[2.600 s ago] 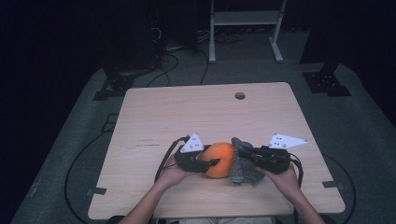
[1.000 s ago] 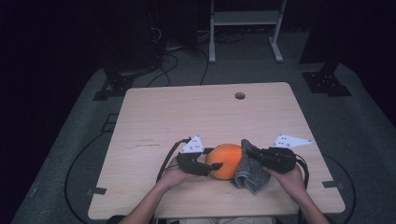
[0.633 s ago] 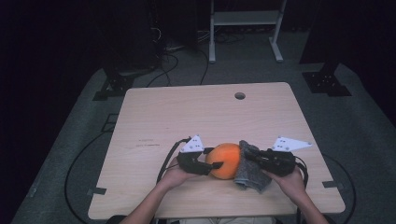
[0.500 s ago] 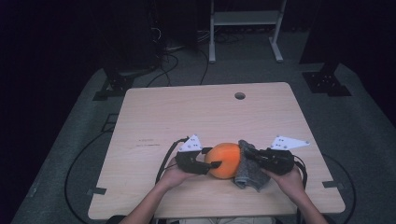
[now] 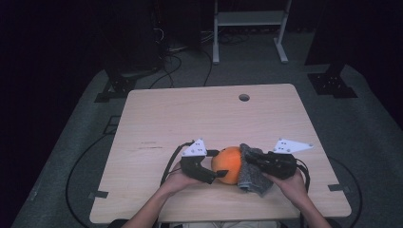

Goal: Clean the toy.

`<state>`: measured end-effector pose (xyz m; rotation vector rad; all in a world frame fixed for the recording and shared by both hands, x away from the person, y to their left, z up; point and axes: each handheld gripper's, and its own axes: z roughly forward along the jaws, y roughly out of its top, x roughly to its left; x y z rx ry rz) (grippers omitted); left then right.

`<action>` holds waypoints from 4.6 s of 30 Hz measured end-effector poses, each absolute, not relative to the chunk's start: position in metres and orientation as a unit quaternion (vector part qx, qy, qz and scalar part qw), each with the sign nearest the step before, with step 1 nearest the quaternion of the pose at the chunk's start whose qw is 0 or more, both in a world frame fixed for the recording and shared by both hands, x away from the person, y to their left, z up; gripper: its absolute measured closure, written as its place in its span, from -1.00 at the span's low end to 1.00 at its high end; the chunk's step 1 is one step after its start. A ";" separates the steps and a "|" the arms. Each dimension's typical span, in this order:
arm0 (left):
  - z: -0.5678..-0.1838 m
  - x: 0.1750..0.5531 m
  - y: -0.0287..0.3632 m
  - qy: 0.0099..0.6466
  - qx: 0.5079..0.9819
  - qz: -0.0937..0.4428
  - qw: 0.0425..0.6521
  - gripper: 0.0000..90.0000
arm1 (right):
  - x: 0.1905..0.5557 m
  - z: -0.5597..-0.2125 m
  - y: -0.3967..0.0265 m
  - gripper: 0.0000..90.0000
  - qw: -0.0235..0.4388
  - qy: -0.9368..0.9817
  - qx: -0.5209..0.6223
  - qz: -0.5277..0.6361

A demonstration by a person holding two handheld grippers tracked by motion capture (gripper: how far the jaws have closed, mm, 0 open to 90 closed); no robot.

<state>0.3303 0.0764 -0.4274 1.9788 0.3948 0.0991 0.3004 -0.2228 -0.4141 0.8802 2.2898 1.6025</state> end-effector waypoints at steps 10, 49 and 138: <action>-0.431 0.326 0.066 0.146 0.840 0.073 0.517 -0.16 | 0.300 -0.412 -0.238 0.82 0.106 0.760 0.316 0.557; -0.413 0.326 0.068 0.177 0.830 0.065 0.525 -0.59 | 0.305 -0.407 -0.204 0.81 0.112 0.760 0.286 0.572; -0.425 0.319 0.057 0.147 0.852 0.093 0.494 -0.13 | 0.299 -0.415 -0.240 0.82 0.108 0.764 0.284 0.570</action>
